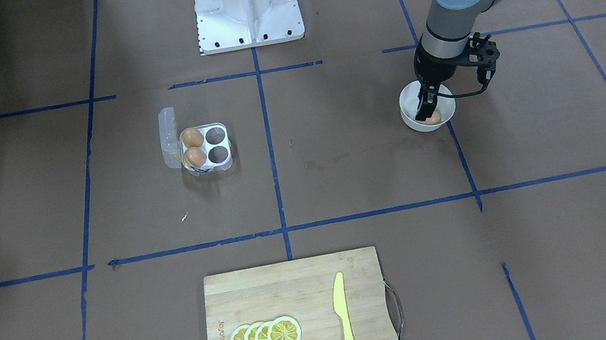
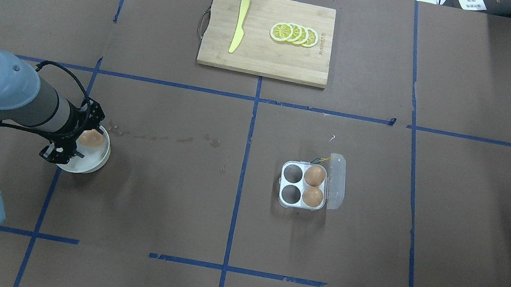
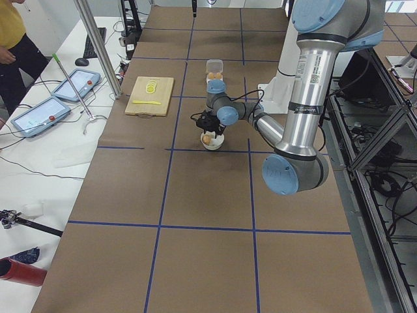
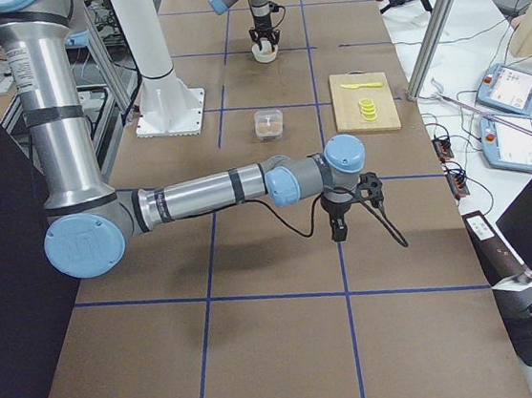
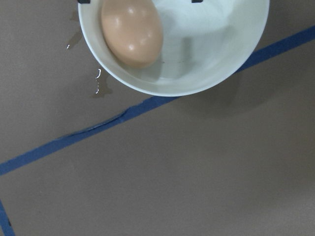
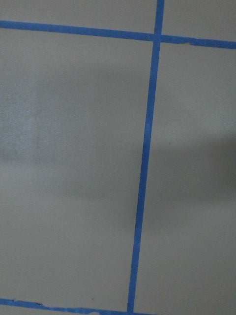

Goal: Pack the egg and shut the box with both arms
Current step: 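Close the left gripper around the brown egg inside the bowl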

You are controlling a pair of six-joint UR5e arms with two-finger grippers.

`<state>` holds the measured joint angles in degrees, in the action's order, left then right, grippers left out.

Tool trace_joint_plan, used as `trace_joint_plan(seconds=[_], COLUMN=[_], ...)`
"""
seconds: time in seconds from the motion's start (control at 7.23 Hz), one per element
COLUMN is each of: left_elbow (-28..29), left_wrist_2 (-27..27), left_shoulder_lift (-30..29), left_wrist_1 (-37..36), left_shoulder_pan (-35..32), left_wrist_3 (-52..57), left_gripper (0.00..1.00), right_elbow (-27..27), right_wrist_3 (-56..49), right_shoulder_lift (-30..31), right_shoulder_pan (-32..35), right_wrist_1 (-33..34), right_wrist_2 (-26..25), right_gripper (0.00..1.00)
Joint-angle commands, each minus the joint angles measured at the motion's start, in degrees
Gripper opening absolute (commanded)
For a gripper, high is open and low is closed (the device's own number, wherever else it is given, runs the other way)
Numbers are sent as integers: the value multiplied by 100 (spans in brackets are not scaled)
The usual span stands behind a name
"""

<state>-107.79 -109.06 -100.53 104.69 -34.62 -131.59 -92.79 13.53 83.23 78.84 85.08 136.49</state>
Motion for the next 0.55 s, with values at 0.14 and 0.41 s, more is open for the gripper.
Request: trace_joint_plan(seconds=[0.14, 0.41], left_elbow=[-23, -23], left_wrist_2=[-1, -1], left_shoulder_lift=[138, 148], left_wrist_1=[-1, -1], left_shoulder_pan=[34, 26], left_wrist_3=[-7, -7], left_gripper=[64, 64], right_elbow=[-11, -20], right_wrist_3=[0, 0], right_shoulder_lift=[0, 0], right_shoulder_pan=[0, 0], right_wrist_1=[0, 0], right_wrist_2=[0, 0], right_gripper=[100, 100])
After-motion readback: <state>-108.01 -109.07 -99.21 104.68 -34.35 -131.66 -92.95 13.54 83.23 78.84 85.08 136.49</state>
